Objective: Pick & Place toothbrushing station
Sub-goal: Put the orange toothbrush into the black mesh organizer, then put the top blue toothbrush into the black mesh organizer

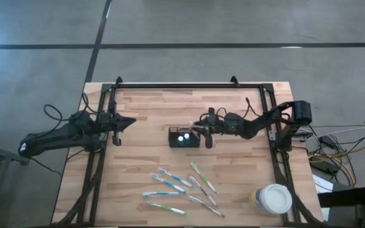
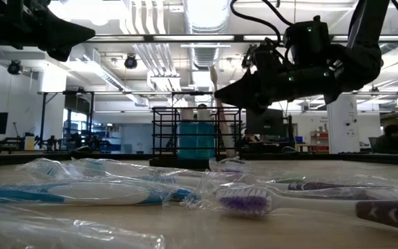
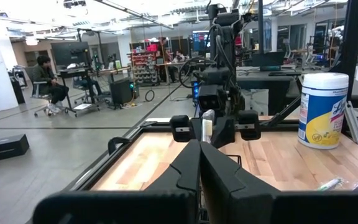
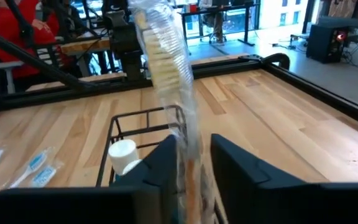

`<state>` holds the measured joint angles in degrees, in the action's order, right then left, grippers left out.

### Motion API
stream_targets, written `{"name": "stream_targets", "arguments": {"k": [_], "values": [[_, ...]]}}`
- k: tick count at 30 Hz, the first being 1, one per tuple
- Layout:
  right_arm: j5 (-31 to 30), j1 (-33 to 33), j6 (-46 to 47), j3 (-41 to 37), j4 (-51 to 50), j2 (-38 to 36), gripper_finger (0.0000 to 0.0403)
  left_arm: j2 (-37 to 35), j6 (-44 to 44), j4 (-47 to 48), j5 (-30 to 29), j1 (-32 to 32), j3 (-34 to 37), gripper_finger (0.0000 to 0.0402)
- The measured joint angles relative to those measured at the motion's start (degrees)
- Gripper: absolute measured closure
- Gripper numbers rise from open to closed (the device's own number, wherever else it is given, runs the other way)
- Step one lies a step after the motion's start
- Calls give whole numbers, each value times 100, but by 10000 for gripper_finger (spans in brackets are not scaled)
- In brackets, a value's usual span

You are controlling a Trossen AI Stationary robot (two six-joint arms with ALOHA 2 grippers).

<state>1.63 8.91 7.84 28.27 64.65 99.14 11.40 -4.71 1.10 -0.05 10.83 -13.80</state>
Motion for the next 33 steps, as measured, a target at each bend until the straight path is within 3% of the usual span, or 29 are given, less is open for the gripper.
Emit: {"name": "stream_targets", "arguments": {"k": [7,13,19,29,33], "values": [[-13,0,-7,0,-316,-390,238,0,0,0,2,2,0,390],[-28,-2,-329,-10,-1097,-1314,231,0,10,-4,2,0,0,390],[-139,-11,-514,-75,-2121,-3002,271,0,35,-4,3,0,0,390],[-1149,-589,-747,-79,-5112,-5638,386,-1,165,-11,2,0,0,390],[-1809,-980,-652,-81,-6171,-6419,391,0,184,-17,2,0,0,390]]}}
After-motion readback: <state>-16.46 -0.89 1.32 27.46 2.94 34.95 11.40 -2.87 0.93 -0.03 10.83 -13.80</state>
